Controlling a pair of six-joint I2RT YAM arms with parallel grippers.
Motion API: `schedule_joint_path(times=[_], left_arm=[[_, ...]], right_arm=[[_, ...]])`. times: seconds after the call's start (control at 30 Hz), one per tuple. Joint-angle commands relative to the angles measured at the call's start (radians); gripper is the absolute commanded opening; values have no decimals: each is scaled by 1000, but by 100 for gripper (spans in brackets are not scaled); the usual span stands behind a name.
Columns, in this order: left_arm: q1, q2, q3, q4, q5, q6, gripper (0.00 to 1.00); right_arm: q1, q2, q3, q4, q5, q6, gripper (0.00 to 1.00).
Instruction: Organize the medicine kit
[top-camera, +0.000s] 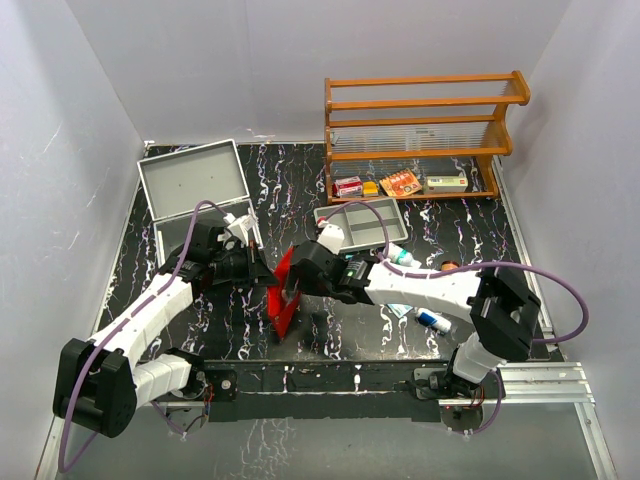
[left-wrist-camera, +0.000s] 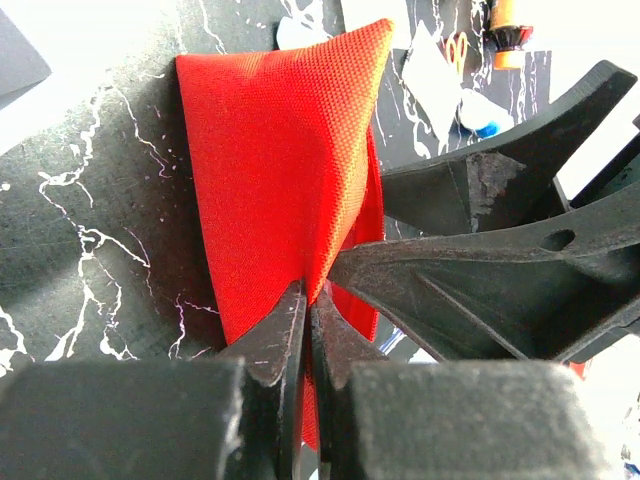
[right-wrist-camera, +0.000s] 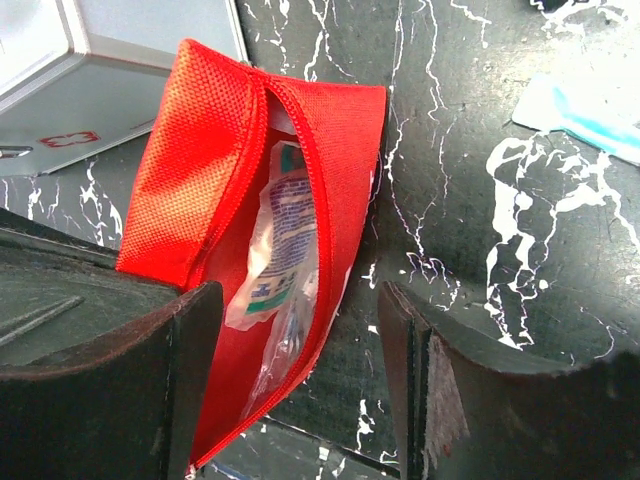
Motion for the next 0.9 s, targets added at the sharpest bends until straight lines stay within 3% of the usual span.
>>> schedule_joint_path(times=[0.0,0.3,0.67,0.87], left_arm=[[-2,-19,41,-6,56,30,0],[-2,-43,55,-23,70,35,0],[-3,-66,99,-90,-46,80,0],[-3,-65,132,-131,-108,106,0]], right_arm=[[-6,-5,66,54,7,-10,62],[-20,74,107,42,23,-6,60],[-21,72,61,22,21,-4,47],[-22,54,23,5,14,-3,46]])
